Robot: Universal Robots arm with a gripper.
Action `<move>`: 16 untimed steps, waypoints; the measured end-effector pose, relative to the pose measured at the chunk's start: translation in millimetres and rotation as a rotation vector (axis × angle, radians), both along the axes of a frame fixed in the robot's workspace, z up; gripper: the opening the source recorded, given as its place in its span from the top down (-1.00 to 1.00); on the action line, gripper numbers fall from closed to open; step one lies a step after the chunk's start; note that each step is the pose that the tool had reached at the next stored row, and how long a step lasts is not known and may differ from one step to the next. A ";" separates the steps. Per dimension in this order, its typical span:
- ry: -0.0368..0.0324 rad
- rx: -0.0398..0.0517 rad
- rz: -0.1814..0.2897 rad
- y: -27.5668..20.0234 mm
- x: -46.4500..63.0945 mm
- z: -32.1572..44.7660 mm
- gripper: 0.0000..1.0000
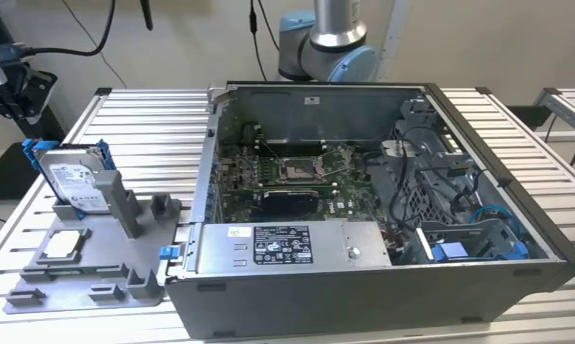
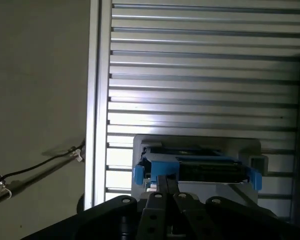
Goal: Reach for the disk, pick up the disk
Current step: 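Reach for the disk, then pick up the disk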
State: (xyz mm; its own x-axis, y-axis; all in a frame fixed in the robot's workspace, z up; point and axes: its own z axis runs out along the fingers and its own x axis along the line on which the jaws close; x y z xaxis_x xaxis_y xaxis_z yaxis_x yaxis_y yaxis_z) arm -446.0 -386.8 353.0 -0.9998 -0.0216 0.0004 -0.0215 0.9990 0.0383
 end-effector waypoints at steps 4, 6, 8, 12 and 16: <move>0.0000 0.0000 0.058 0.0 -0.1 0.0 1.00; 0.0001 -0.0001 0.095 0.0 0.0 0.0 1.00; 0.0000 0.0000 0.131 0.0 0.0 0.0 1.00; 0.0000 -0.0001 0.204 0.0 0.0 0.0 1.00; 0.0000 -0.0001 0.277 0.0 0.0 0.0 1.00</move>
State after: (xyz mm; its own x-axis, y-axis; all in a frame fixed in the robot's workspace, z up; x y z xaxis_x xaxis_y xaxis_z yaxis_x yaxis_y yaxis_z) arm -446.0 -386.8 353.0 -0.9558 -0.2940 0.0005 -0.2937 0.9551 0.0382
